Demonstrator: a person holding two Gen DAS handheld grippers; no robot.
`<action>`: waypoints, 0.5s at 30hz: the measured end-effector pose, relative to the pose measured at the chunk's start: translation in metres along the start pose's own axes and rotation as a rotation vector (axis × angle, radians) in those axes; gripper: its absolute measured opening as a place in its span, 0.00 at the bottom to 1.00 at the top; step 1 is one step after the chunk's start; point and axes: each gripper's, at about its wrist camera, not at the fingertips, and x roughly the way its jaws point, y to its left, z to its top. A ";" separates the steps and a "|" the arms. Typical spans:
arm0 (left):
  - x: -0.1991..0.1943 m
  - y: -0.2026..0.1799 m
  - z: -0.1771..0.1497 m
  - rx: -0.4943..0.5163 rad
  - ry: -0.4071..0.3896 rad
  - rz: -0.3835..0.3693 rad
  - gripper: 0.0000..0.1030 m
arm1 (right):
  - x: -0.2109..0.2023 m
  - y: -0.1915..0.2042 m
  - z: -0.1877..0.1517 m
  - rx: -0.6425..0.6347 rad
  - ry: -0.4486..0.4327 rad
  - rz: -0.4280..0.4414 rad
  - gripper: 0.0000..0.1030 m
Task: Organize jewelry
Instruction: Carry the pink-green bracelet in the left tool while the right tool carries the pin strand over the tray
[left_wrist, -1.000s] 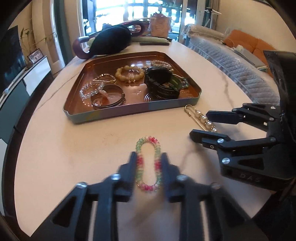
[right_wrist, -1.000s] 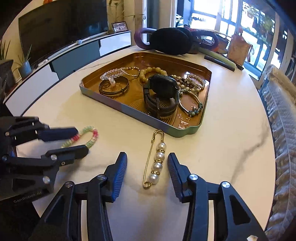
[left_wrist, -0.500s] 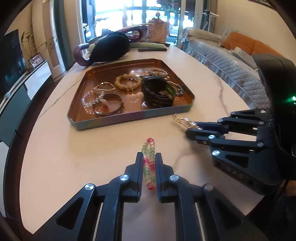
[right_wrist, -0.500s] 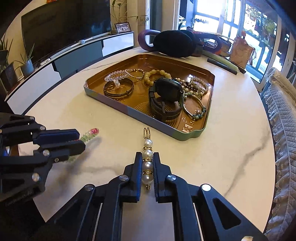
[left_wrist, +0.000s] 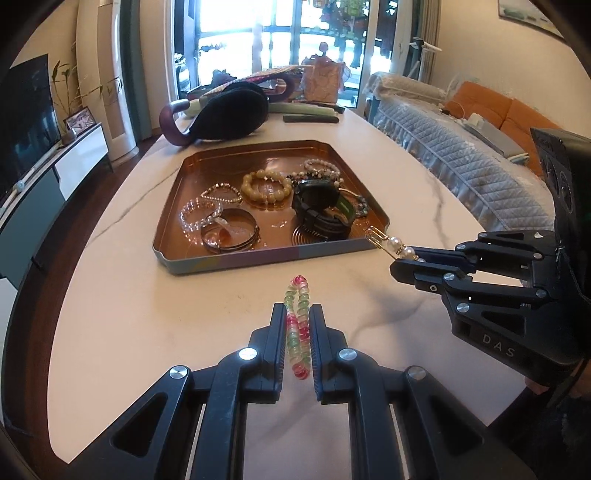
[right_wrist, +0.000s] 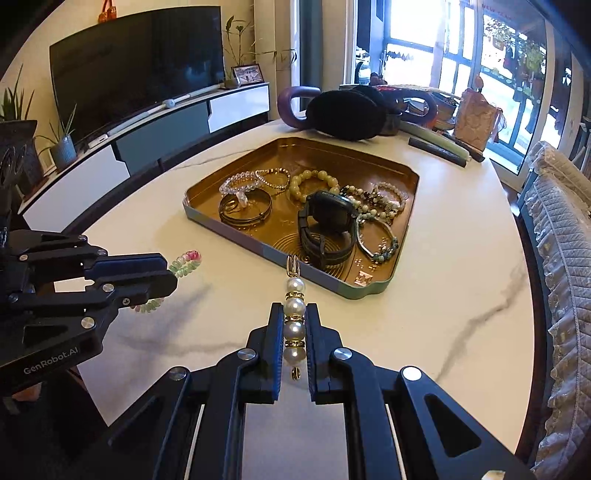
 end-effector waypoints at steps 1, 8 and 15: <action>-0.001 -0.001 0.000 0.006 -0.004 0.006 0.12 | -0.001 -0.001 0.000 0.002 -0.003 0.001 0.09; -0.011 -0.009 0.007 0.023 -0.036 0.001 0.12 | -0.016 -0.007 0.006 0.035 -0.042 0.023 0.09; -0.027 -0.003 0.031 0.008 -0.114 -0.011 0.12 | -0.033 -0.011 0.024 0.048 -0.107 0.035 0.09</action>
